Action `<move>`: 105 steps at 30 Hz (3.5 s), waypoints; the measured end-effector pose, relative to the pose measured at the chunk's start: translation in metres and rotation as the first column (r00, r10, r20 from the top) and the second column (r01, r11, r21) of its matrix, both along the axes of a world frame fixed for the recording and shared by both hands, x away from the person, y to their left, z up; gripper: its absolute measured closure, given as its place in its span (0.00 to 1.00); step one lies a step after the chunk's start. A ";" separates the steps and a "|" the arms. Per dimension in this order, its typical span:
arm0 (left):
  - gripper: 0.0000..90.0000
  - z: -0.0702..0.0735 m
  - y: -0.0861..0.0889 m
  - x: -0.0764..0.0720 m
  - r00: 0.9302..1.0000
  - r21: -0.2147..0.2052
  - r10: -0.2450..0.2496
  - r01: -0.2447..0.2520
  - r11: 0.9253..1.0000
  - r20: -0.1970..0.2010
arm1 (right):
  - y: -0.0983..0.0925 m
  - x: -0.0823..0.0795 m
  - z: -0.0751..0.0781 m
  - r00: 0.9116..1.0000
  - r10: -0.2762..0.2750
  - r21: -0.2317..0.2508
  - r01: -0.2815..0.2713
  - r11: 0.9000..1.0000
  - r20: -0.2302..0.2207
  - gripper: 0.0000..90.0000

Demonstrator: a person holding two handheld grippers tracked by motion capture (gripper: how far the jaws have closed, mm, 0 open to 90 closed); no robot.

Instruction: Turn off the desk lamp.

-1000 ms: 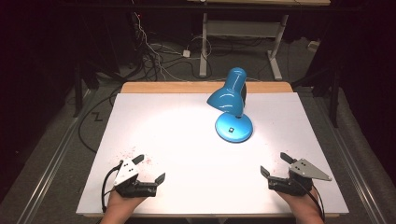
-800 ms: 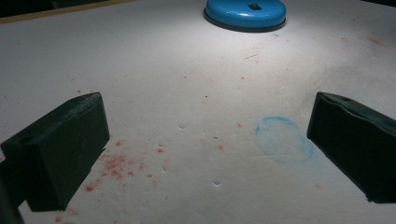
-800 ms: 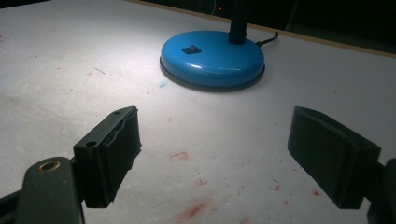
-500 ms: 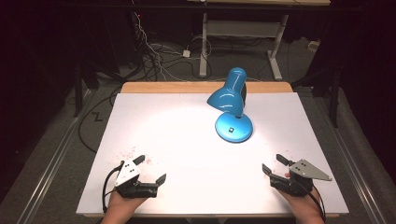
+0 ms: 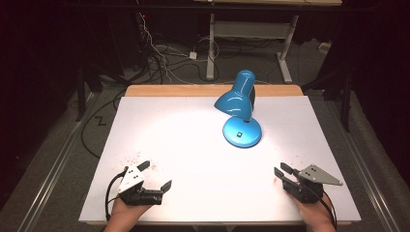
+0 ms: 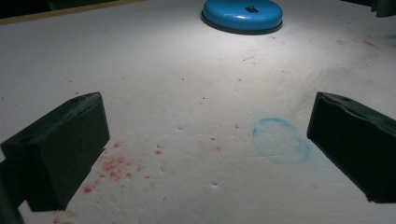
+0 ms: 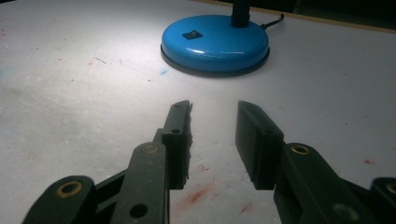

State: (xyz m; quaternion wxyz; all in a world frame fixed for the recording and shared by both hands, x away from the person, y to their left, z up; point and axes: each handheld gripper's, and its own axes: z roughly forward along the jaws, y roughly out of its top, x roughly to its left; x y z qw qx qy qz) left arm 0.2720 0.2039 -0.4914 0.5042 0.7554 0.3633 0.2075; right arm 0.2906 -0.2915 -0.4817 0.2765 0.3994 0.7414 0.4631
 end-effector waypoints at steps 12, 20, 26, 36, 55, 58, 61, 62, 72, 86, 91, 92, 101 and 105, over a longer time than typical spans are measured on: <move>0.00 -0.001 -0.001 0.000 1.000 0.003 -0.007 0.007 1.000 0.001 | 0.001 0.002 0.001 1.000 0.016 -0.020 -0.017 1.000 -0.016 0.98; 0.00 -0.001 -0.001 0.001 1.000 0.004 -0.007 0.007 1.000 0.001 | 0.003 0.001 0.004 0.999 0.038 0.000 -0.038 0.999 -0.014 1.00; 0.00 -0.001 -0.001 0.001 1.000 0.003 -0.011 0.011 1.000 -0.002 | 0.006 0.001 0.005 0.999 0.049 -0.013 -0.049 0.999 -0.005 1.00; 0.00 -0.001 -0.002 0.000 1.000 0.003 -0.014 0.014 1.000 0.017 | 0.018 0.004 0.009 0.997 0.081 -0.009 -0.081 0.997 0.016 1.00; 0.00 0.004 0.004 0.004 0.999 -0.014 -0.027 0.026 1.000 -0.023 | 0.047 0.040 0.012 0.996 0.085 -0.049 -0.084 0.995 0.022 1.00; 0.00 0.005 0.004 0.003 0.999 -0.014 -0.031 0.030 0.999 -0.018 | 0.051 0.046 0.012 0.995 0.095 -0.043 -0.095 0.995 0.008 1.00; 0.00 0.006 0.004 0.002 1.000 -0.013 -0.028 0.027 1.000 -0.011 | 0.055 0.051 0.013 0.995 0.099 -0.044 -0.099 0.994 0.004 1.00; 0.00 0.007 0.005 0.001 1.000 -0.014 -0.029 0.029 0.999 -0.004 | 0.058 0.056 0.013 0.995 0.102 -0.037 -0.102 0.994 -0.004 1.00; 0.00 0.008 0.007 0.002 0.999 -0.015 -0.030 0.030 0.999 -0.018 | 0.073 0.076 0.013 0.993 0.115 -0.043 -0.115 0.992 -0.008 1.00; 0.00 0.007 0.008 0.001 0.999 -0.018 -0.035 0.035 0.999 -0.018 | 0.080 0.103 0.012 0.995 0.093 -0.035 -0.093 0.995 -0.020 1.00; 0.00 0.006 0.008 0.001 0.999 -0.019 -0.029 0.029 0.999 -0.017 | 0.084 0.111 0.013 0.996 0.081 -0.032 -0.082 0.996 -0.033 1.00; 0.00 0.006 0.009 0.001 0.999 -0.020 -0.028 0.027 0.999 -0.016 | 0.085 0.113 0.014 0.996 0.083 -0.037 -0.084 0.996 -0.029 1.00; 0.00 0.005 0.010 0.002 0.999 -0.024 -0.029 0.028 0.999 -0.015 | 0.091 0.125 0.017 0.997 0.070 -0.043 -0.071 0.997 -0.033 1.00; 0.00 0.005 0.009 0.002 0.999 -0.026 -0.031 0.030 0.999 -0.013 | 0.094 0.131 0.019 0.997 0.066 -0.041 -0.068 0.997 -0.042 1.00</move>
